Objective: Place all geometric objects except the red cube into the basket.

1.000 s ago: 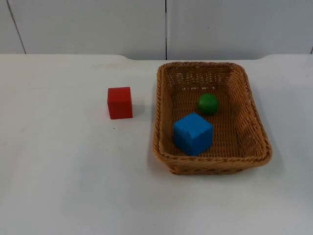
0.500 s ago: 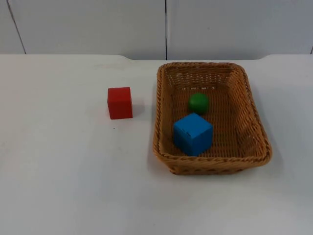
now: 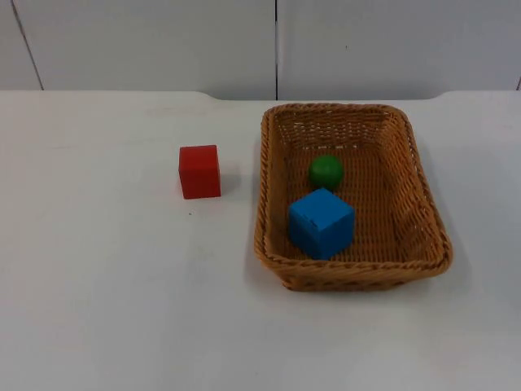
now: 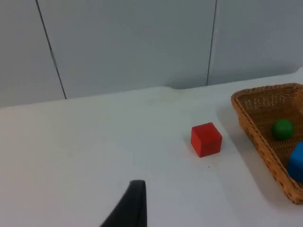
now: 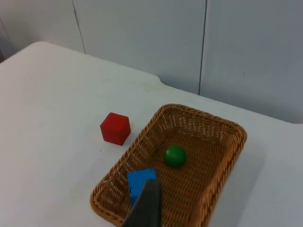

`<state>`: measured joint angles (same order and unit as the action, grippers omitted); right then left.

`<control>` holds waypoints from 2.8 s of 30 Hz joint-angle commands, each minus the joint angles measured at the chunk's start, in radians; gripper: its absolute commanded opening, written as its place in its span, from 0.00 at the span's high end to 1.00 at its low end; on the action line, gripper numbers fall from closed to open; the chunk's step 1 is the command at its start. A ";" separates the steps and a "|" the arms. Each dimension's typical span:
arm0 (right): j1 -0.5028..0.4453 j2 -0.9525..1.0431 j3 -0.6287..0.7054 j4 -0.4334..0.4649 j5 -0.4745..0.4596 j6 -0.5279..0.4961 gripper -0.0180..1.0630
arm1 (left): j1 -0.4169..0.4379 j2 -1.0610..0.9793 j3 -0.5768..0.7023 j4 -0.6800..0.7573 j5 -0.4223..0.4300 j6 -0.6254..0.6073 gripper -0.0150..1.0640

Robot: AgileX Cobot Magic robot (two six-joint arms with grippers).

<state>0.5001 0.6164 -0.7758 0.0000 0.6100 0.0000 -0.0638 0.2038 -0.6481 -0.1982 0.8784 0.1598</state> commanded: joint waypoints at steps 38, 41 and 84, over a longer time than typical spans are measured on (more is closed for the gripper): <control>0.000 -0.616 0.262 0.000 0.468 0.060 0.23 | 0.005 -0.204 0.153 0.207 0.199 -0.135 0.01; 0.000 -0.616 0.262 0.010 0.467 0.049 0.23 | 0.005 -0.204 0.153 0.207 0.199 -0.135 0.01; -0.164 -0.616 0.262 0.031 0.467 0.008 0.01 | 0.005 -0.204 0.153 0.207 0.199 -0.136 0.01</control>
<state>0.4099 0.0033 -0.5177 0.0259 1.0895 0.0177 -0.0616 0.0037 -0.4989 0.0000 1.0763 0.0288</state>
